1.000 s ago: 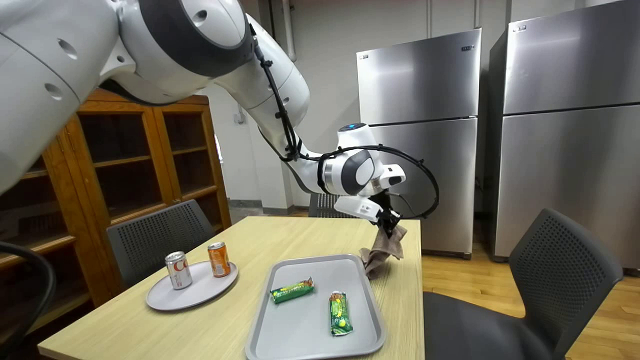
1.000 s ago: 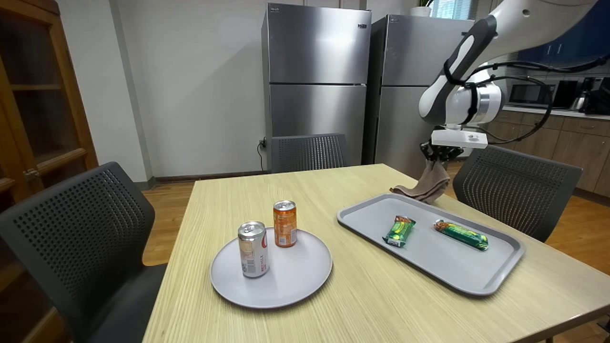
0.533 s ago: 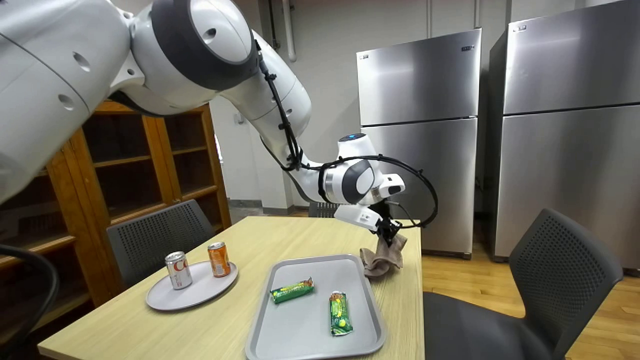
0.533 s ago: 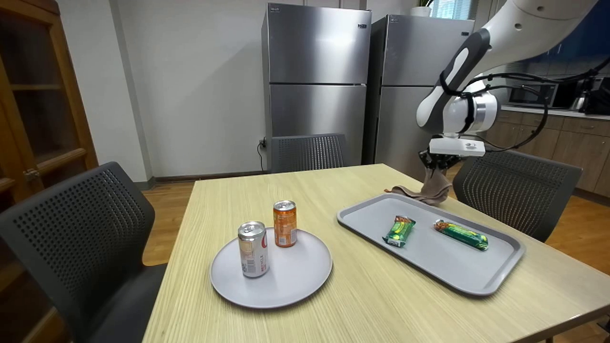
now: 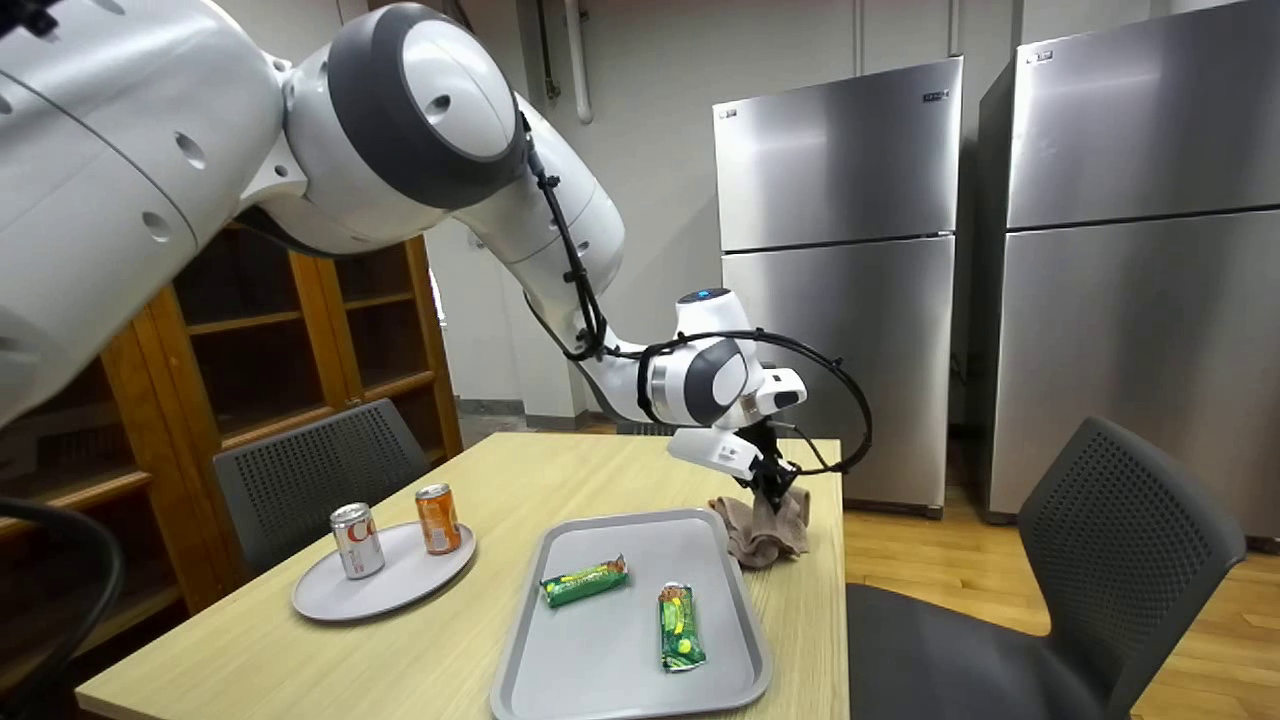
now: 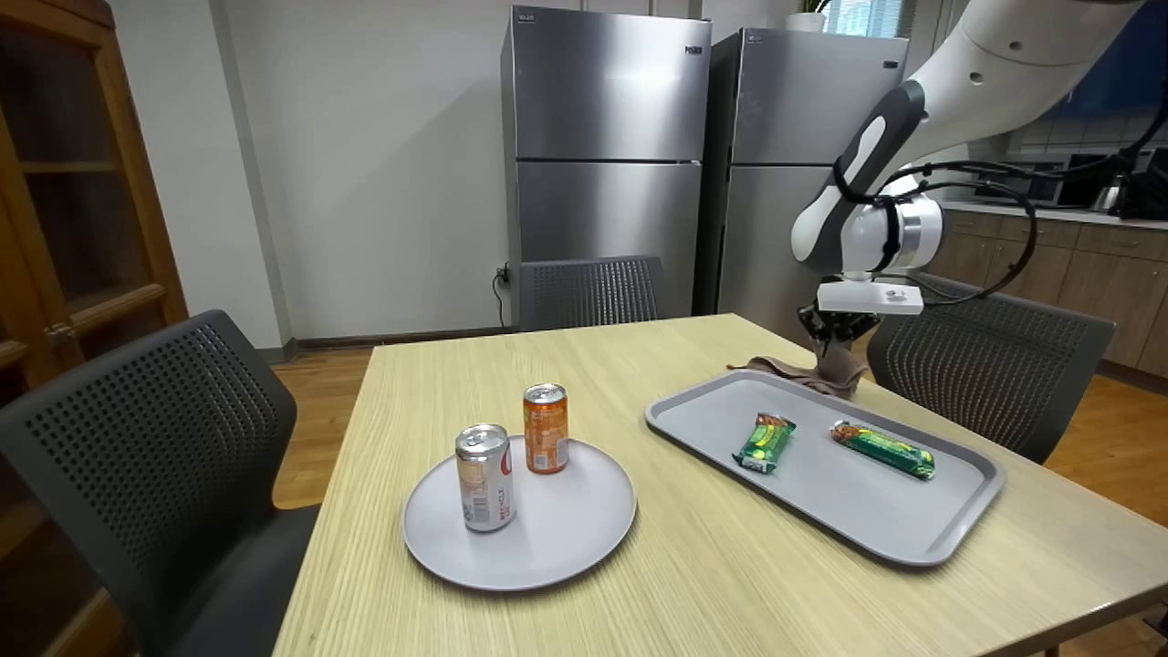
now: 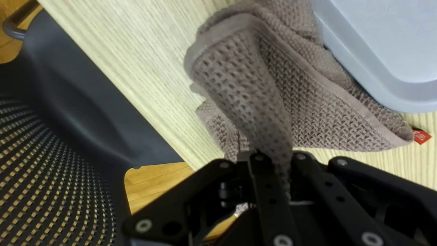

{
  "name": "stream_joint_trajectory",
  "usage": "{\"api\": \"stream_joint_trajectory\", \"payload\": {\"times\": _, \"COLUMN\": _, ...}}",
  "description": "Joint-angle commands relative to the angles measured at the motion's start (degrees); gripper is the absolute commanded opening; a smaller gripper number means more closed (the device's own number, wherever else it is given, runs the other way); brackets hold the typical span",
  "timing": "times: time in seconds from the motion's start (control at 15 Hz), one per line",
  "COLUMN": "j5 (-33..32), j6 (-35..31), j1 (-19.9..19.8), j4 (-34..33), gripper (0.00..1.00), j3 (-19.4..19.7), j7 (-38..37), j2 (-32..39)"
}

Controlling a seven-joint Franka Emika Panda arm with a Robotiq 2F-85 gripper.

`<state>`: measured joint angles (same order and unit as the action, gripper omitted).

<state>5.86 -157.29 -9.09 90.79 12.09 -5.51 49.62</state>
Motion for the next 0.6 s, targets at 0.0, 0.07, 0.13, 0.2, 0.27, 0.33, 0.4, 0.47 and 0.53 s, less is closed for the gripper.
{"api": "stream_joint_trajectory", "payload": {"times": 0.0, "j5": -1.78, "j6": 3.14, "j1": 0.82, "j4": -3.14, "gripper": 0.35, "j3": 0.96, "j7": -2.69, "j2": 1.73}}
{"api": "stream_joint_trajectory", "payload": {"times": 0.07, "j5": -1.78, "j6": 3.29, "j1": 0.78, "j4": -3.21, "gripper": 0.41, "j3": 0.87, "j7": -2.62, "j2": 1.77}}
{"api": "stream_joint_trajectory", "payload": {"times": 0.13, "j5": -1.76, "j6": 3.31, "j1": 0.71, "j4": -3.2, "gripper": 0.47, "j3": 0.71, "j7": -2.46, "j2": 1.66}}
{"api": "stream_joint_trajectory", "payload": {"times": 0.2, "j5": -1.75, "j6": 3.29, "j1": 0.72, "j4": -3.16, "gripper": 0.56, "j3": 0.63, "j7": -2.41, "j2": 1.56}}
{"api": "stream_joint_trajectory", "payload": {"times": 0.27, "j5": -1.73, "j6": 3.27, "j1": 0.69, "j4": -3.17, "gripper": 0.62, "j3": 0.54, "j7": -2.3, "j2": 1.46}}
{"api": "stream_joint_trajectory", "payload": {"times": 0.33, "j5": -1.66, "j6": 3.15, "j1": 0.61, "j4": -3.04, "gripper": 0.71, "j3": 0.36, "j7": -2.12, "j2": 1.2}}
{"api": "stream_joint_trajectory", "payload": {"times": 0.4, "j5": -1.59, "j6": 2.98, "j1": 0.54, "j4": -2.86, "gripper": 0.77, "j3": 0.18, "j7": -1.92, "j2": 0.89}}
{"api": "stream_joint_trajectory", "payload": {"times": 0.47, "j5": -1.55, "j6": 2.86, "j1": 0.49, "j4": -2.78, "gripper": 0.84, "j3": 0.05, "j7": -1.78, "j2": 0.68}}
{"api": "stream_joint_trajectory", "payload": {"times": 0.53, "j5": -1.5, "j6": 2.67, "j1": 0.43, "j4": -2.6, "gripper": 0.92, "j3": -0.14, "j7": -1.56, "j2": 0.35}}
